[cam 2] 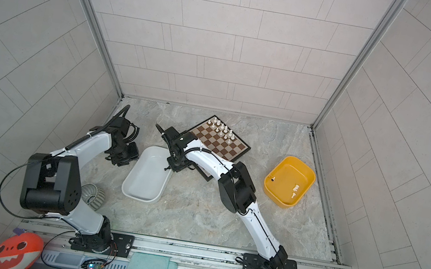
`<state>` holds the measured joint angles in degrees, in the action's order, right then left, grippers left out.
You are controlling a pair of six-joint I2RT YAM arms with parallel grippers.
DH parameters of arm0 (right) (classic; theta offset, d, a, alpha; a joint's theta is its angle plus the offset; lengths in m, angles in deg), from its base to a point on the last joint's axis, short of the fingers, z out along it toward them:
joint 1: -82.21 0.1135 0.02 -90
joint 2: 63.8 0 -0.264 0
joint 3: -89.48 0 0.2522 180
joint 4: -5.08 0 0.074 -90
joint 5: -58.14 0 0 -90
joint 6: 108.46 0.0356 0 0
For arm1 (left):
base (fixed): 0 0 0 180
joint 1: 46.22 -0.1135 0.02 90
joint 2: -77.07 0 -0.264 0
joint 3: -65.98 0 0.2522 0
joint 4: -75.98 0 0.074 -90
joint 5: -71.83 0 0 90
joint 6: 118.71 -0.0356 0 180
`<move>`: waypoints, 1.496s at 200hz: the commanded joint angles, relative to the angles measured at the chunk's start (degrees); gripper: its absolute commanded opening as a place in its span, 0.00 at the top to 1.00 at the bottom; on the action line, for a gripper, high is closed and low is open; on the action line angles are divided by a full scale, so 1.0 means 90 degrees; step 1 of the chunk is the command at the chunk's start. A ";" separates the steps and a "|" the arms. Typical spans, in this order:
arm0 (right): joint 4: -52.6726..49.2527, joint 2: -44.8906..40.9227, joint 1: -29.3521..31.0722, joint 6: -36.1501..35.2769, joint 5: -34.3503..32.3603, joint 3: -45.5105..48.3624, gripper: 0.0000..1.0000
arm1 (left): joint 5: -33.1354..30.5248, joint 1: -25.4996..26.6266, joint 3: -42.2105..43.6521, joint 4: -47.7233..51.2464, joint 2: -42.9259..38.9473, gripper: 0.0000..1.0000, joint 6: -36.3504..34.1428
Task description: Set up the chess pieces on the board
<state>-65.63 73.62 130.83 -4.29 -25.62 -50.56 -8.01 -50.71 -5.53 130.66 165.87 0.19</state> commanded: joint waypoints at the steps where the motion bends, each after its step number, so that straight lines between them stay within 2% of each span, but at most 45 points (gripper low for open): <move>1: 0.0743 0.0192 0.0135 -0.0122 0.0252 -0.0381 0.67 | 0.0613 0.0156 0.0240 0.0480 -0.0123 0.55 -0.0008; 67: 0.1240 0.0343 0.0262 -0.0078 0.0747 -0.0534 0.57 | 0.0105 0.0035 0.0314 0.0780 -0.0804 0.54 0.0104; 96: 0.1320 0.0311 0.0255 0.0028 0.0586 -0.0569 0.57 | -0.0424 -0.0005 0.0003 0.0991 -0.1070 0.52 0.0079; 124: 0.1097 -0.0101 0.0129 0.0302 0.0213 -0.0545 0.55 | -0.1082 -0.0038 -0.0475 0.1335 -0.1496 0.52 -0.0134; 145: 0.0989 -0.0602 0.0035 0.0221 0.0207 -0.0377 0.50 | -0.1036 0.0028 -0.0652 0.1424 -0.1848 0.52 -0.0370; 168: 0.1025 -0.1192 -0.0071 0.0236 0.0387 0.0020 0.46 | -0.0585 0.0399 -0.0739 0.1375 -0.1900 0.52 -0.0825; 190: 0.1076 -0.1941 -0.0172 0.0259 0.0460 0.0743 0.44 | -0.0405 0.0826 -0.0734 0.1236 -0.1584 0.50 -0.0956; 215: 0.1687 -0.3164 -0.0257 0.0206 0.0581 0.2259 0.37 | -0.0268 0.1125 -0.0834 0.1081 -0.0904 0.50 -0.1029; 239: 0.2463 -0.4375 -0.0474 0.0309 0.0879 0.3937 0.32 | -0.0246 0.1197 -0.1099 0.1093 -0.0172 0.49 -0.1267; 261: 0.3258 -0.5374 -0.0683 0.0418 0.1064 0.5370 0.27 | -0.0504 0.1189 -0.1318 0.1109 0.0503 0.49 -0.1399; 299: 0.3446 -0.6360 -0.1138 0.0499 0.1399 0.6454 0.27 | -0.0931 0.1178 -0.1625 0.1105 0.1229 0.53 -0.1330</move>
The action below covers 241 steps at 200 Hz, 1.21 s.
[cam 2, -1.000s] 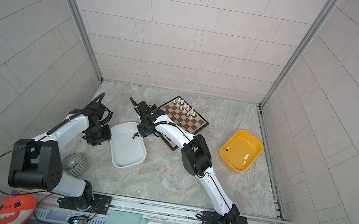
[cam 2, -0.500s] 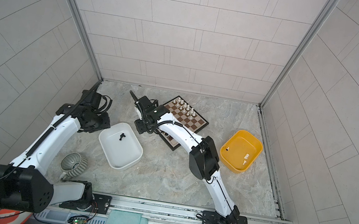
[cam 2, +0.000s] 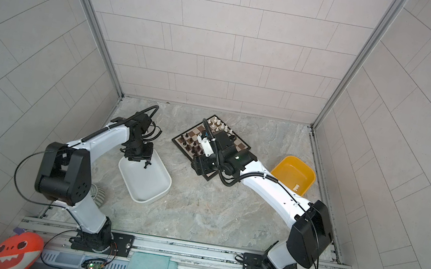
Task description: Set up the chess pieces on the board
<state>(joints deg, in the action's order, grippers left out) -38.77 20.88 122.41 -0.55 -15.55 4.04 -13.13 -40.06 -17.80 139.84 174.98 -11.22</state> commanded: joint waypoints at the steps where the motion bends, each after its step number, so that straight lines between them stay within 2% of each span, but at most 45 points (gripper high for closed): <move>1: 0.0462 -0.0511 -0.0211 0.0082 0.0288 0.0401 0.27 | -0.0369 -0.0003 -0.0265 0.0086 0.0226 0.53 -0.0061; 39: 0.0481 -0.0790 -0.0572 0.0046 0.0632 0.0780 0.28 | -0.0474 0.0007 -0.0450 0.0055 0.0727 0.60 0.0045; 137: 0.0867 -0.0835 -0.0991 0.0226 0.1023 0.1151 0.30 | -0.0486 0.0004 -0.0558 -0.0115 0.1453 0.70 0.0250; 202: 0.1023 -0.0815 -0.1156 0.0319 0.1182 0.1243 0.31 | -0.0394 0.0004 -0.0325 -0.0239 0.1299 0.75 0.0465; 241: 0.1097 -0.0767 -0.1162 0.0368 0.1234 0.1276 0.32 | 0.0231 0.0002 -0.0281 -0.0402 0.0840 0.76 0.0612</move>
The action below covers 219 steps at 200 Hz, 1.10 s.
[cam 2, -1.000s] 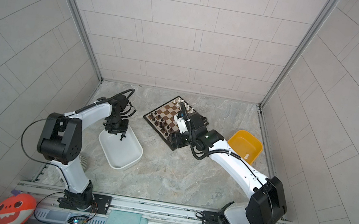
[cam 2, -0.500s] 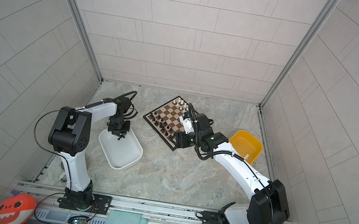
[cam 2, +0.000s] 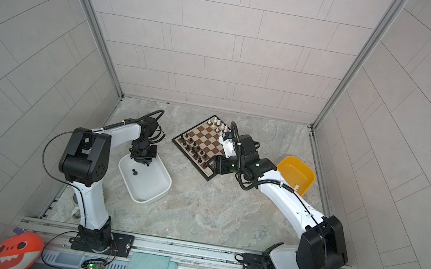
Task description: Set up the chess pieces on the board
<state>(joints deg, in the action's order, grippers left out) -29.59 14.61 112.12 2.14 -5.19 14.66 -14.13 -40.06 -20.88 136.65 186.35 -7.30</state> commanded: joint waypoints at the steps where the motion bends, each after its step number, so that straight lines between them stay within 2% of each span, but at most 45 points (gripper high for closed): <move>1: 0.0077 -0.0060 -0.0015 0.0070 0.0090 0.0100 0.32 | 0.0338 0.0006 0.0059 -0.0052 -0.0433 0.76 0.0183; 21: 0.0090 -0.0041 -0.0030 0.0085 0.0143 0.0096 0.33 | 0.0168 0.0001 -0.0117 0.0170 -0.0434 0.76 0.0334; 59: 0.0192 0.0064 -0.0030 0.0032 0.0223 0.0156 0.33 | 0.0387 0.0000 -0.0219 0.0275 -0.0568 0.79 0.0540; 84: 0.0536 0.0249 0.0165 0.0118 0.0464 0.0184 0.32 | 0.0927 -0.0007 0.0093 0.0205 -0.0962 0.79 0.1066; 124: 0.1324 0.0850 0.1010 0.0279 0.0639 -0.0144 0.35 | 0.1866 -0.0147 0.0867 -0.0271 -0.1518 0.79 0.2072; 160: 0.2300 0.1830 0.1650 0.0368 0.0643 -0.0506 0.38 | 0.2683 -0.0396 0.1402 -0.0672 -0.2079 0.79 0.2798; 219: 0.3740 0.3345 0.2045 0.1085 0.1022 -0.1315 0.44 | 0.3839 -0.0811 0.1642 -0.0976 -0.2990 0.79 0.3604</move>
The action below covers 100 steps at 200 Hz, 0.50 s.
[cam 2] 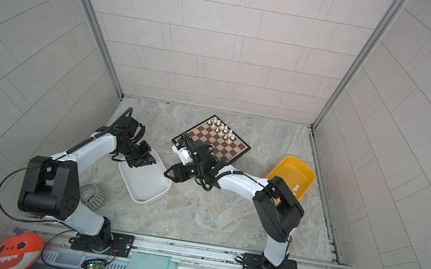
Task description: Set up the chess pieces on the board
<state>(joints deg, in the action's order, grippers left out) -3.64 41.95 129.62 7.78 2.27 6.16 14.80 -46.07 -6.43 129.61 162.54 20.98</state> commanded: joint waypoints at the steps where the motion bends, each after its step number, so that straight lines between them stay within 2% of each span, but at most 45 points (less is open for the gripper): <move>1: 0.0881 0.0328 0.0101 0.0481 0.0198 -0.0388 0.44 | 0.0628 -0.0148 0.0035 -0.0193 -0.0361 0.79 0.0463; 49: 0.1331 0.1038 0.0114 0.0881 0.0108 -0.1001 0.46 | 0.1089 -0.0175 0.0212 -0.0374 -0.0693 0.79 0.0768; 100: 0.1286 0.1255 0.0049 0.0878 0.0017 -0.1228 0.56 | 0.1212 -0.0182 0.0393 -0.0382 -0.0892 0.79 0.0830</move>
<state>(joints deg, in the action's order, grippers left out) 6.50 52.33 130.41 14.86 3.07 -4.09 23.92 -47.39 -4.03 126.36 156.32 27.27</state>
